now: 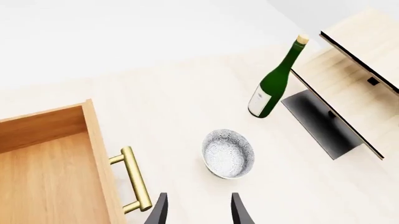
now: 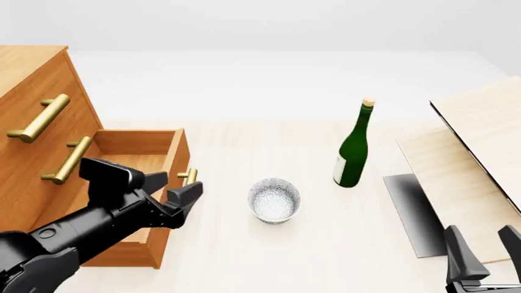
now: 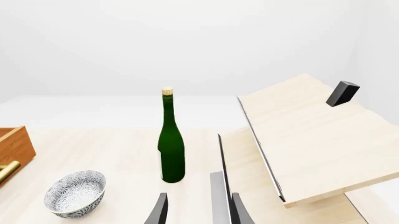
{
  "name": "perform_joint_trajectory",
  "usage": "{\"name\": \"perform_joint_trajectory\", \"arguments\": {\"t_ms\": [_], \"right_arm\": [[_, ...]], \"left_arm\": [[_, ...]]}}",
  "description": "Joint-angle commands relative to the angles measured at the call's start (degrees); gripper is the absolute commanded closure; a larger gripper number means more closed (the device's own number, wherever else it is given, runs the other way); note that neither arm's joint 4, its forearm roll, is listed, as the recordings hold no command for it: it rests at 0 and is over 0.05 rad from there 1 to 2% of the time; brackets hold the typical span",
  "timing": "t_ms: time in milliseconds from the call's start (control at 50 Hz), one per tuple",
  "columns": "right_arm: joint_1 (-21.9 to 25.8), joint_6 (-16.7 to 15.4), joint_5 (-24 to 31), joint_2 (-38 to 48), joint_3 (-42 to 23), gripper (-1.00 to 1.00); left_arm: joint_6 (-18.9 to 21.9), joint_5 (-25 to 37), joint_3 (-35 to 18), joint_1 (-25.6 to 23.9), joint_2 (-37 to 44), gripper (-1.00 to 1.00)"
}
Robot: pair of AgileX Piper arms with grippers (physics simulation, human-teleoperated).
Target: Put the bowl in the bottom drawer of the cabinet and close it.
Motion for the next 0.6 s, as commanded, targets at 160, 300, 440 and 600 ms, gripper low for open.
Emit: {"name": "perform_joint_trajectory", "arguments": {"t_ms": [160, 300, 440, 600], "right_arm": [[0.00, 0.02, 0.00, -0.01, 0.00, -1.00], [0.00, 0.02, 0.00, -0.01, 0.00, -1.00], [0.01, 0.02, 0.00, -0.02, 0.00, -1.00], [0.00, 0.00, 0.00, 0.00, 0.00, -1.00]], "left_arm": [[-0.39, -0.95, -4.63, -0.87, 5.42, -1.00], [-0.68, -0.89, -6.58, -1.46, 7.39, -1.00], [-1.29, -0.81, -8.64, -2.21, 10.05, -1.00], [-2.06, -0.40, -10.85, -2.87, 12.54, -1.00]]}}
